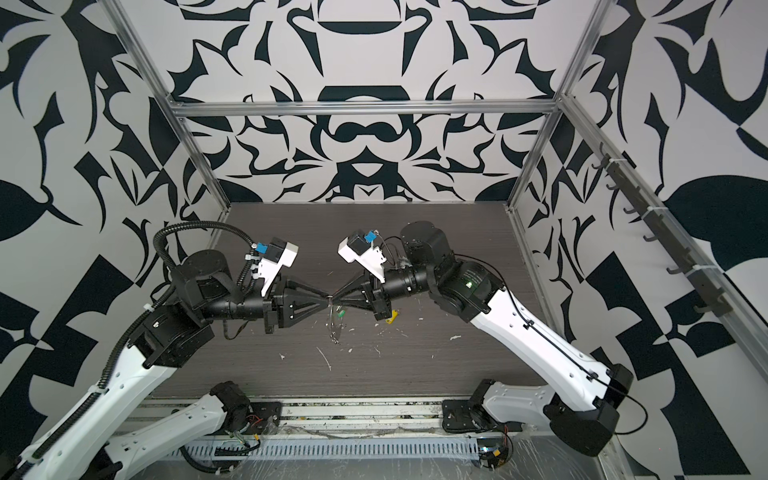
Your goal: Remove the keys from the keyring
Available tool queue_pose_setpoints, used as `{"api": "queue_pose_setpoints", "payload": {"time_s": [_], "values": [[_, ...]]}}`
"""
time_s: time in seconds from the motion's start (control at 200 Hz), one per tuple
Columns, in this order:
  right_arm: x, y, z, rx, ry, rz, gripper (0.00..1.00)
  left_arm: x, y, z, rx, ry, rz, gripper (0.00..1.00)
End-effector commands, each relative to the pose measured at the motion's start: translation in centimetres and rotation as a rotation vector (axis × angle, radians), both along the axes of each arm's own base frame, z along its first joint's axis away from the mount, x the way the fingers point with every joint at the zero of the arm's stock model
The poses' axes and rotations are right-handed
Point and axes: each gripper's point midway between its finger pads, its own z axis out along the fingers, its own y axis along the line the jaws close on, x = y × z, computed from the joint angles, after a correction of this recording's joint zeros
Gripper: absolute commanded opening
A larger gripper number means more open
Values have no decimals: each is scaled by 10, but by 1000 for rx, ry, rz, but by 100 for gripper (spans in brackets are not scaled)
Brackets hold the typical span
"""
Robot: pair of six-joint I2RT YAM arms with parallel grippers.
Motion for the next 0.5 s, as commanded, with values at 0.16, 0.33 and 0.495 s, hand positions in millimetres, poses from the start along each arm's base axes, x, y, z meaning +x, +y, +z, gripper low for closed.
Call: {"api": "queue_pose_setpoints", "payload": {"time_s": [0.16, 0.33, 0.495], "values": [[-5, -2, 23, 48, -49, 30, 0, -6, 1, 11, -10, -26, -29, 21], [-4, -1, 22, 43, -45, 27, 0, -6, -1, 10, -7, -18, -36, 12], [-2, 0, 23, 47, -35, 19, 0, -3, -2, 10, -13, -15, -32, 0]]}}
